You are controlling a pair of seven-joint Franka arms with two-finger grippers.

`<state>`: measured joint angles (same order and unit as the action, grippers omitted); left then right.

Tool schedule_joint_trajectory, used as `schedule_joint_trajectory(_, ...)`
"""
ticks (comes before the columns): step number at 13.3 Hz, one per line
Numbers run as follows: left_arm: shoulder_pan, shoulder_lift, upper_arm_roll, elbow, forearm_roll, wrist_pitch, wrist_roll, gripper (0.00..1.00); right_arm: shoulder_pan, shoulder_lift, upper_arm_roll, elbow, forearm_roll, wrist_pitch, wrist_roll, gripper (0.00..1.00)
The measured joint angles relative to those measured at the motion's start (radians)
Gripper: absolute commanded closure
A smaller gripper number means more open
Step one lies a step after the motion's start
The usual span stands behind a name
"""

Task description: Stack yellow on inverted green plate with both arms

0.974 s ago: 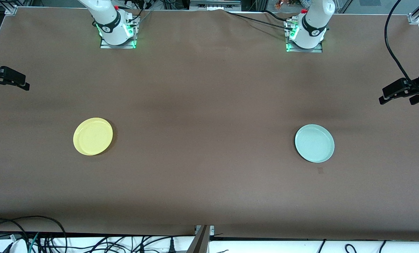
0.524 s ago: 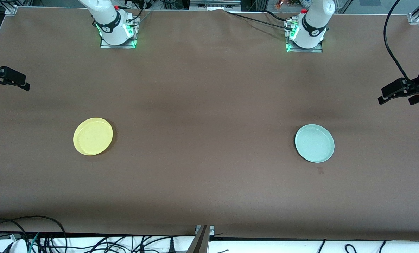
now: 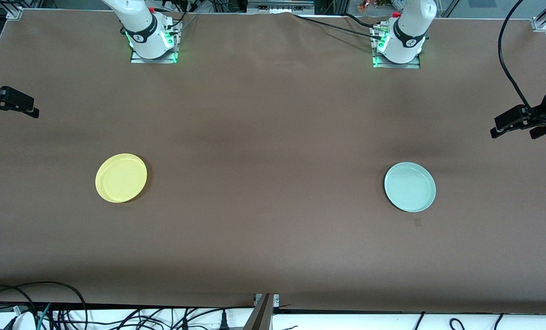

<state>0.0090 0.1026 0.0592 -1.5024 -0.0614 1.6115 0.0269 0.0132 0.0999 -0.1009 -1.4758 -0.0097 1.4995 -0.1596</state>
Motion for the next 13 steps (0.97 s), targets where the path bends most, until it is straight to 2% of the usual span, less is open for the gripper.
schedule_joint_trajectory(9,-0.003,0.012,-0.002,0.0,0.0,0.0,0.0,0.0,0.0,0.0,0.0,0.0,0.0,-0.002,0.0,0.0)
schedule_joint_trajectory(13,-0.007,0.099,-0.003,0.007,0.0,0.046,0.0,0.0,0.001,0.0,0.001,0.0,0.0,-0.003,0.0,0.0)
